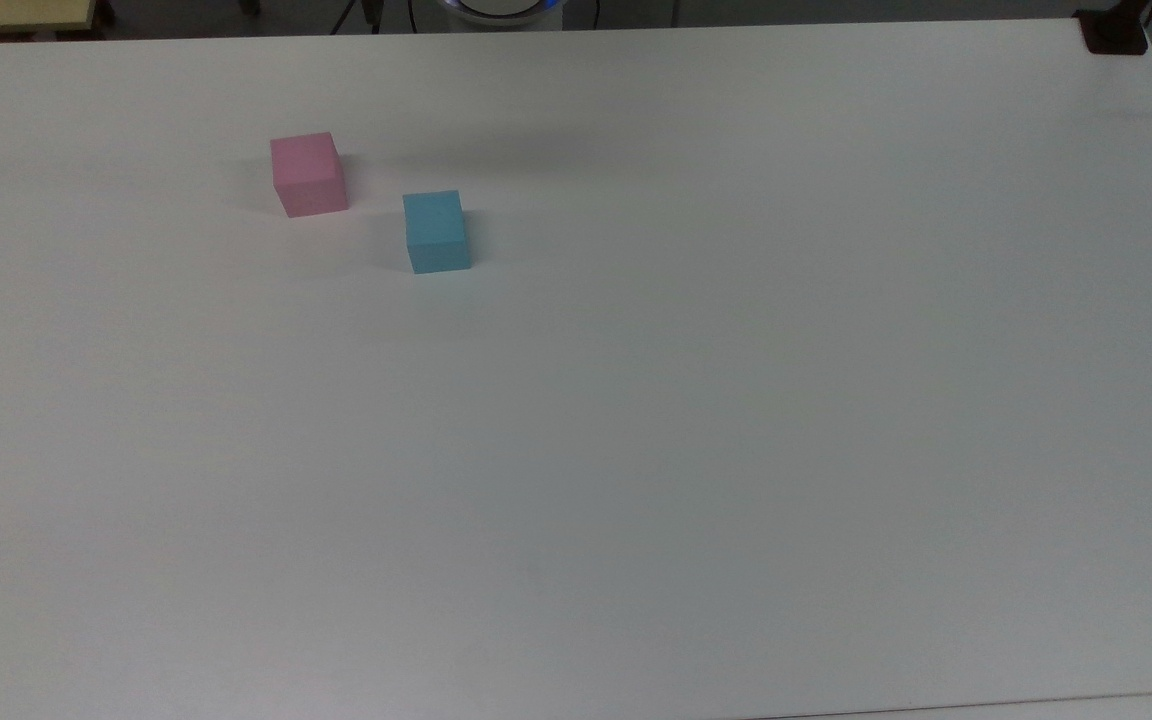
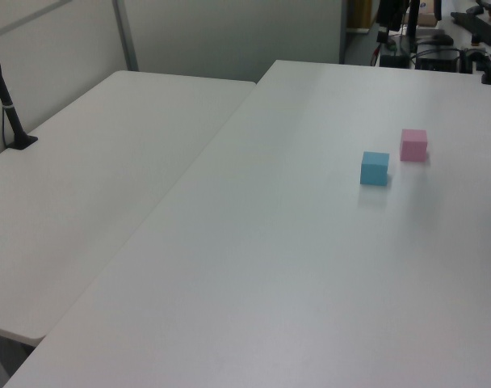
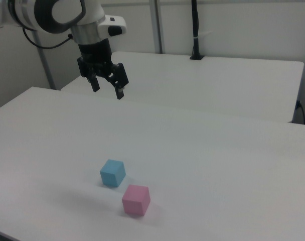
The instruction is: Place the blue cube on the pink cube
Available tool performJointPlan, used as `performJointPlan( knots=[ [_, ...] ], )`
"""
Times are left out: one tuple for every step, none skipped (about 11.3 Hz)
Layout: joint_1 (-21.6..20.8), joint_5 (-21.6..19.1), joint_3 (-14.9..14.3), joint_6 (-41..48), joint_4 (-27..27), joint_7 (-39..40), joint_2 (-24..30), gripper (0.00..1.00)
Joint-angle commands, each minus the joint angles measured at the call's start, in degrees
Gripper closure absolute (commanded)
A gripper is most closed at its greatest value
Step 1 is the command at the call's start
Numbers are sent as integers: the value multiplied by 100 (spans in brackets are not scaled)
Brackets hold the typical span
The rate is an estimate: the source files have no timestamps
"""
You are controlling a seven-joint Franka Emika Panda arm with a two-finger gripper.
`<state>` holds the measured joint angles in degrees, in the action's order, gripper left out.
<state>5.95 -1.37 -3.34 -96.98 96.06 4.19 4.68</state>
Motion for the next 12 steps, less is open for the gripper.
performJointPlan(
  knots=[
    [29,-109,62,-49,9,3,33,0],
    [29,-109,62,-49,18,3,33,0],
    [29,-109,97,-49,27,3,33,0],
    [29,-100,97,-49,27,3,33,0],
    [29,-109,97,-49,27,3,33,0],
    [29,-109,97,-49,27,3,33,0],
    [29,-109,97,-58,27,3,33,0],
    [29,-100,97,-49,27,3,33,0],
    [29,-100,97,-40,27,3,33,0],
    [29,-65,97,-31,27,20,33,0],
    [38,-39,97,-31,35,55,24,0],
    [64,-12,97,-31,35,64,24,0]
  ],
)
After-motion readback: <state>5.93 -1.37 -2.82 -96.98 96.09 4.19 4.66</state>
